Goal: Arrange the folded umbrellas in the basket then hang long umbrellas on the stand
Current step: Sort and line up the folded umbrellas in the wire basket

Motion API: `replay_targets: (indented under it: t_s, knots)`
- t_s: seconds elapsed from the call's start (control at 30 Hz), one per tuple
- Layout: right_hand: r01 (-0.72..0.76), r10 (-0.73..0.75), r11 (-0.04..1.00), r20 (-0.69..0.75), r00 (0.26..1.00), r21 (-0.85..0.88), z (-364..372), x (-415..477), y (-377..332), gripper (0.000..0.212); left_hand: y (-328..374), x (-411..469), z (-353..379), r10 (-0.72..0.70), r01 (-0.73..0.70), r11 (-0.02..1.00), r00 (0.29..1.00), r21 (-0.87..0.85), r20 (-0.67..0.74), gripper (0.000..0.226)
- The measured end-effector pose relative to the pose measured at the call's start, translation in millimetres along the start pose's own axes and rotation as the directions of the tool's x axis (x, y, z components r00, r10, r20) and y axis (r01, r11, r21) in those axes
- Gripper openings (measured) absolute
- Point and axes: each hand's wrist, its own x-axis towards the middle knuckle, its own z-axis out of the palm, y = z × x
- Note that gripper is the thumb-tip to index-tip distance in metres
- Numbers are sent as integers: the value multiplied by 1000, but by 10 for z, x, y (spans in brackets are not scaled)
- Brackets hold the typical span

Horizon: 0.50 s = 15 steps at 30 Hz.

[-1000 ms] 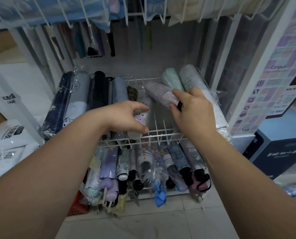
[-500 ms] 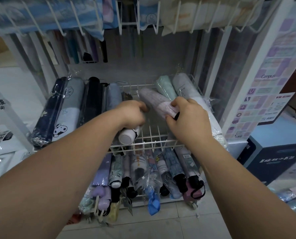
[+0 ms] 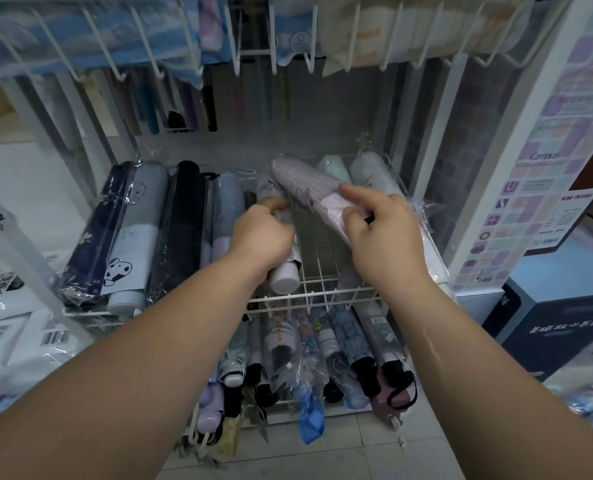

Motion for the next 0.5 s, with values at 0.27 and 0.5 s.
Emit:
replay_targets:
  t_s: [0.27,0.5]
  knots:
    - [42,-33,988,63,997,-149,97,-124,19,34,73,88,-23,-43,-259,762,894,594,445,54]
    - [92,-56,972,164,985,-217,326,-258,-116,49,-2,-118,-558,329,-323,851,943,415,59,23]
